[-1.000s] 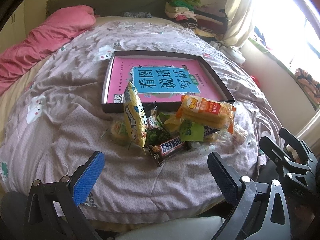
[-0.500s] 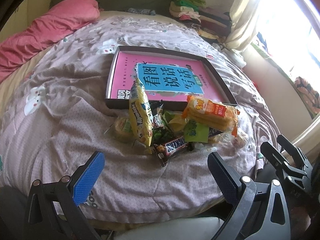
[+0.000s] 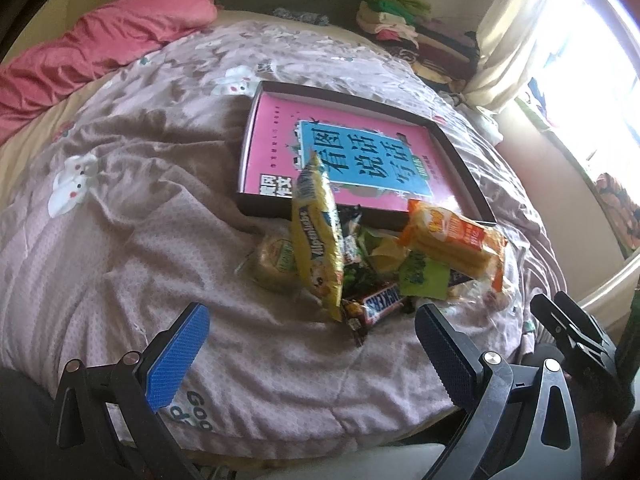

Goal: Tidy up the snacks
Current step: 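Grasp the yellow candy bag with the left tool while the right tool grasps the clear red-candy bag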

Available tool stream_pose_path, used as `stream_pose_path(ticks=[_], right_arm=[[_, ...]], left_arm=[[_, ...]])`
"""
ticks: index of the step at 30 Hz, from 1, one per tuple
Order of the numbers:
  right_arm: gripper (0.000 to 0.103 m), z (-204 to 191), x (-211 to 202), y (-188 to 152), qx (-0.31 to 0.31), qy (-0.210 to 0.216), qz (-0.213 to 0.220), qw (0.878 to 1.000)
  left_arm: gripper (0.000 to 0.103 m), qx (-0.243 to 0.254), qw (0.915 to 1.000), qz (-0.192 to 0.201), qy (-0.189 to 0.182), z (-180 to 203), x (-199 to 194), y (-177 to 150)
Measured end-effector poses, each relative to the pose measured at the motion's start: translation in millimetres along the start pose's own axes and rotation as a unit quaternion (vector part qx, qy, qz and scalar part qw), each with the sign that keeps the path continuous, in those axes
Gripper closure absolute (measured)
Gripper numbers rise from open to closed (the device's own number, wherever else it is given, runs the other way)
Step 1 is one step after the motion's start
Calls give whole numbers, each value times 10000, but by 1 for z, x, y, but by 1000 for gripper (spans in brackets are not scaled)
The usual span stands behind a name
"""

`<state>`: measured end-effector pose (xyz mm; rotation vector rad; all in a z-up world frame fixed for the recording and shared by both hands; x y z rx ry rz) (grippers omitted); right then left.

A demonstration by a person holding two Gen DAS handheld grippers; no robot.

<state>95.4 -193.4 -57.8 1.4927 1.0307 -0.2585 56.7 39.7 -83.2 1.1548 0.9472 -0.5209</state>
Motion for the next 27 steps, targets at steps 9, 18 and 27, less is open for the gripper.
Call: stream_pose_path(ticks=[9,18,27], right_arm=[[1,6,25,-7,-65,-41,-453,9989],[3,0,41,-8,-266,51,-583,9979],[16,4,55,-11,-149,241,-730,9969]], left_arm=[[1,-178,9998,-98,33,-18,13,3],[4,-41,9999,20,-164,-5,19,17],[19,245,9994,21,-256,17,30,25]])
Point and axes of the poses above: each gripper's, at about its wrist camera, not at the fingertips, and x roughly the way its jaws point, z to its right, y to its top, the point moved 8 cm from there along x, roughly the way its jaws point, and after that the axes turned 11 degrees about y, right-handed, at the moved point
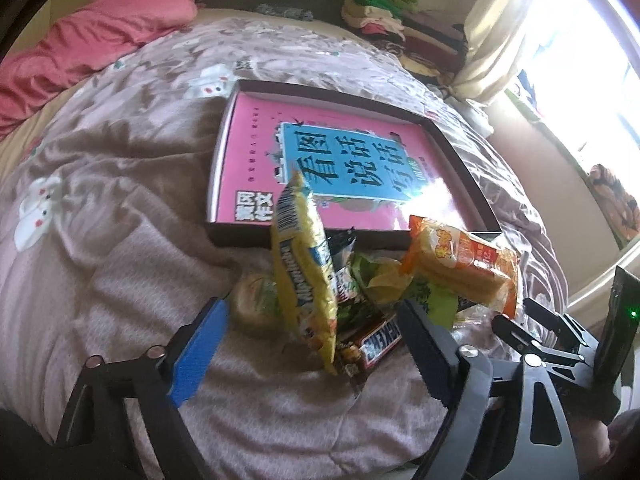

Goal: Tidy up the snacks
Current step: 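Grasp the yellow candy bag with the left tool while the right tool grasps the clear red-candy bag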

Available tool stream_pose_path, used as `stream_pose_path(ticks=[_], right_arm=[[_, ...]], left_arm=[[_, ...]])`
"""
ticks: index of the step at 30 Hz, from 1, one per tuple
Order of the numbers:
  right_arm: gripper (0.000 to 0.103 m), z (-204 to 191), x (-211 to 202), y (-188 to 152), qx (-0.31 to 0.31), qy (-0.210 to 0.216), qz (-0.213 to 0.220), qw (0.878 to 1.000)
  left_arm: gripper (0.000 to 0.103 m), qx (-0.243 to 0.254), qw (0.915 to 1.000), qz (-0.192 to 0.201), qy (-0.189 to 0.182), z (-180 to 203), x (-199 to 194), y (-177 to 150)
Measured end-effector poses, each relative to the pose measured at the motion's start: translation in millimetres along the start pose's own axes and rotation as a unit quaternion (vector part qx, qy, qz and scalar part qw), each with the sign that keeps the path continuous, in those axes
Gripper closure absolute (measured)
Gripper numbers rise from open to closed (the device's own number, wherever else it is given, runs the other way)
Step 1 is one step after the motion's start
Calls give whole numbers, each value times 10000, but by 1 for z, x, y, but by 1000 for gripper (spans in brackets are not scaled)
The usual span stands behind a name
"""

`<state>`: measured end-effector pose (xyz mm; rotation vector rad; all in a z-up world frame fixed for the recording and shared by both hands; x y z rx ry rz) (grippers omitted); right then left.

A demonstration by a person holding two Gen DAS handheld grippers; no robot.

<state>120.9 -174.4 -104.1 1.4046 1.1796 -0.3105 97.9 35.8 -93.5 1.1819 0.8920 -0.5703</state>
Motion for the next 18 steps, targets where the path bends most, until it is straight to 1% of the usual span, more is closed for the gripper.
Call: stream_pose_path(ticks=[2,4,6,8,9,11,15,16,17,18], right_arm=[[18,0,4,0,-30,-27,-43,10000],[22,1,8,0,-71,-99,-102,9999],[31,1,12,-1,-95,-119,-155,9998],[35,2,17,-2,-118,-132,-215,9996],[39,3,17,-2,-116,-116,-215,9996],[42,2,19,-2,-128,-6,-201,9997],[45,4,20,-1,-49,226,-162,9996],[46,5,19,0,20,318,-130,9994],[46,7,18,0,75,370,-104,9992],[47,9,16,1,144,411,-59,9990]], left_arm=[[24,84,9999,-52,17,3,4,1],[24,114,9999,-76,24,3,7,2],[24,141,9999,-60,46,2,8,4],[24,161,9998,-41,60,2,10,6],[24,160,9999,-35,53,3,11,6],[24,152,9999,-34,69,2,15,8],[24,139,9999,-22,84,2,21,13],[26,134,9999,-6,77,3,21,13],[33,131,9999,-5,79,3,23,14],[37,125,9999,-9,79,2,24,15]])
Point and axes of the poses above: each gripper's, at about its wrist camera, not at the fingertips, and x roughly the way its jaws point, z to its right, y to its top, the point moved 8 cm from there along x, roughly the way its jaws point, and after that the axes turned 11 degrees about y, right-handed, at the moved point
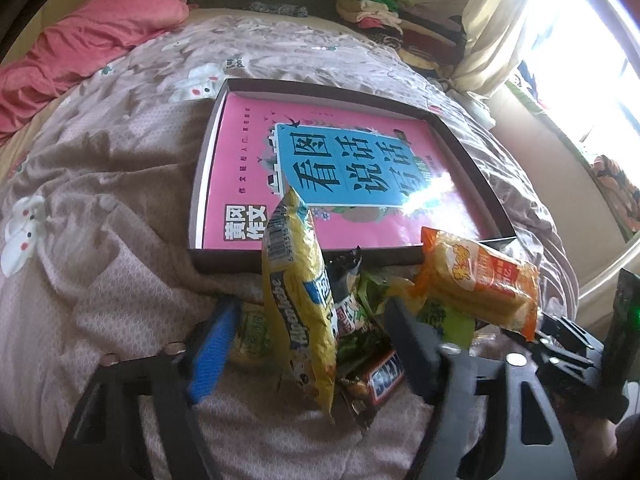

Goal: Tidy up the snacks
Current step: 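Grasp the yellow candy bag with the left tool while the right tool grasps the clear red-candy bag, then lift both held bags and carry them over the pink book tray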

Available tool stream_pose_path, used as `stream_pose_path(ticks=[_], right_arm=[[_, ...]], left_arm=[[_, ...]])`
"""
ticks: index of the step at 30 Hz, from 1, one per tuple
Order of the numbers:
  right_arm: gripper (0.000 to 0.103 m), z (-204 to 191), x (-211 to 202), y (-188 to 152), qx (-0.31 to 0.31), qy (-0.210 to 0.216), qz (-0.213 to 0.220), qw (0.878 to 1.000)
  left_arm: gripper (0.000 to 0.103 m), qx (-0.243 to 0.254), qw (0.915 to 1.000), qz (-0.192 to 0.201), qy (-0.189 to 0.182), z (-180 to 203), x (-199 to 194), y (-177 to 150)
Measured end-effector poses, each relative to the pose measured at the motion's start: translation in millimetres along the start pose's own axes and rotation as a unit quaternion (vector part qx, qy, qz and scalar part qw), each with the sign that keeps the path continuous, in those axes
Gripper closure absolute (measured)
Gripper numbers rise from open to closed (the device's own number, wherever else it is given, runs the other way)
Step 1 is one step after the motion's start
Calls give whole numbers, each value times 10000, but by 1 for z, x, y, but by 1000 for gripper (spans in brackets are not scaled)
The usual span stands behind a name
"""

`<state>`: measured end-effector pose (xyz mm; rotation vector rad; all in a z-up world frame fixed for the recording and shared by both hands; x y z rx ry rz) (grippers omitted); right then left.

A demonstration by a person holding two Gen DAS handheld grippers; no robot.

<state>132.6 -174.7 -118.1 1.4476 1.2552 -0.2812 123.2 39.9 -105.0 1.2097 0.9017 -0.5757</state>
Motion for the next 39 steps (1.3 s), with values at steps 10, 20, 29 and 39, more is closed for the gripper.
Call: stream_pose_path(ticks=[10,20,29,39], right_arm=[[54,11,-9,4,261,180,195,9993],[65,4,-17,4,51,316,313,9990],[67,11,-23,8,229,405,466,9978],[67,15,-33,22,299,391,795,9956]], left_arm=[[64,-165,9996,-144,-185,-2,13,5],[71,-381,9980,-159,-476,-5,9,5],[84,-458,9972,-23,-599,-11,-4,7],[84,-563,9958,143,-700,-18,-16,13]])
Point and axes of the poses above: each gripper's, at about its wrist camera, not at the fingertips, and x roughly the way its jaws point, z to its right, y to its top, the point moved 8 cm from there along x, roughly the way its jaws point, and after that the axes turned 11 degrees about y, right-handed, at the moved point
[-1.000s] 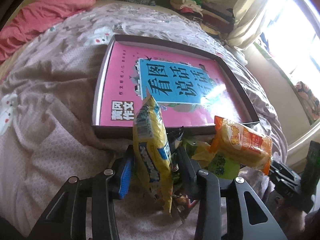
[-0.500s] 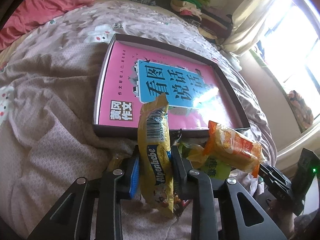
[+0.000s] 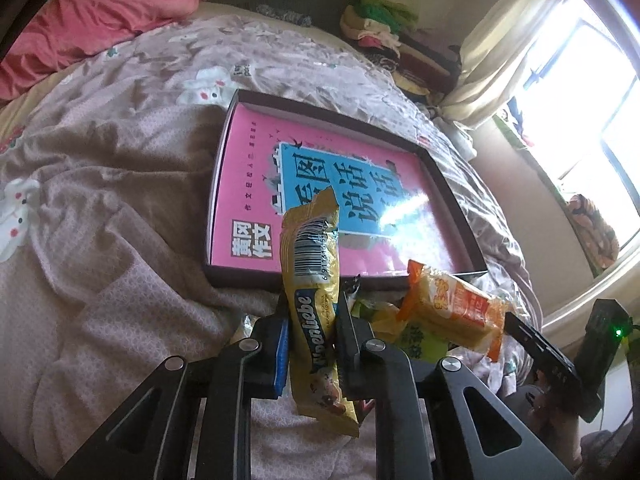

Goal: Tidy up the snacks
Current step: 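Lift both held bags and carry them over the pink book tray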

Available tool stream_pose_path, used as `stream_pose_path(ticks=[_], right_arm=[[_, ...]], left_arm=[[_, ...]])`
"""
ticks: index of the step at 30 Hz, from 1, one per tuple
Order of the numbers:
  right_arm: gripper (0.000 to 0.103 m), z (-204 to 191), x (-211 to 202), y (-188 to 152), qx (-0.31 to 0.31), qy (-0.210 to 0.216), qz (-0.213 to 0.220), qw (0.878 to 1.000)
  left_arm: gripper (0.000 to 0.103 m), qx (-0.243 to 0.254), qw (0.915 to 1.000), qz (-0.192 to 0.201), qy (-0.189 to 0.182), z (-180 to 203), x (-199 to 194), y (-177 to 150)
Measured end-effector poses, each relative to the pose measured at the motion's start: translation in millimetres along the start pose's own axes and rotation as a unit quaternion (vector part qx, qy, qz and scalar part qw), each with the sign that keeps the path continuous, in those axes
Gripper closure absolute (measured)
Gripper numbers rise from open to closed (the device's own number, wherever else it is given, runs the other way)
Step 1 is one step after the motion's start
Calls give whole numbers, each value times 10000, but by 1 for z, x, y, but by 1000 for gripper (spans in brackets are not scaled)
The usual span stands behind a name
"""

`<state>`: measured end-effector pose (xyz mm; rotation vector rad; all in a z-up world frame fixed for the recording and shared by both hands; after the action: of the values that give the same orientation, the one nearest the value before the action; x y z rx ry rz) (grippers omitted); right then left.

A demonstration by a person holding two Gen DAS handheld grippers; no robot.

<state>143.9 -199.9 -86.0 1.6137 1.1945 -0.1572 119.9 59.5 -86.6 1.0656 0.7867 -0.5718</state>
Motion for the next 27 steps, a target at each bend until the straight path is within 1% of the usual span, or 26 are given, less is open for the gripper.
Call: stream_pose_path(ticks=[2,12,19,22,26,27], right_arm=[[67,-1,-1,6,-48,-4,100,9999],[67,-12,5,32,-239,114,337,9991],[67,-27,10,60,-471,255,595,9968],[67,-33,15,74,-505,401,692,9955],[67,-38,21,84,-568,498,705,9947],[67,-38,24,85,-618,466,683,9947]], left_arm=[[84,-10,10000,17,-17,0,-2,2],[84,-20,9998,213,-41,5,-18,15],[84,-8,9995,318,81,8,-22,28],[84,11,9993,356,135,11,-23,34],[84,4,9989,419,229,13,-23,42],[84,0,9988,423,253,13,-23,44]])
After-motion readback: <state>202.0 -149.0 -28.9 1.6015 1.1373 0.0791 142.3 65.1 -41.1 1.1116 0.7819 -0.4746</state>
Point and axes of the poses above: each gripper's, at about its wrist camera, not at the fingertips, and x roughly the way its jaws point, z to its right, y to its top, the point moved 8 cm from there along x, roughly the way its jaws point, and after that the axes turned 11 degrees about y, right-handed, at the moved point
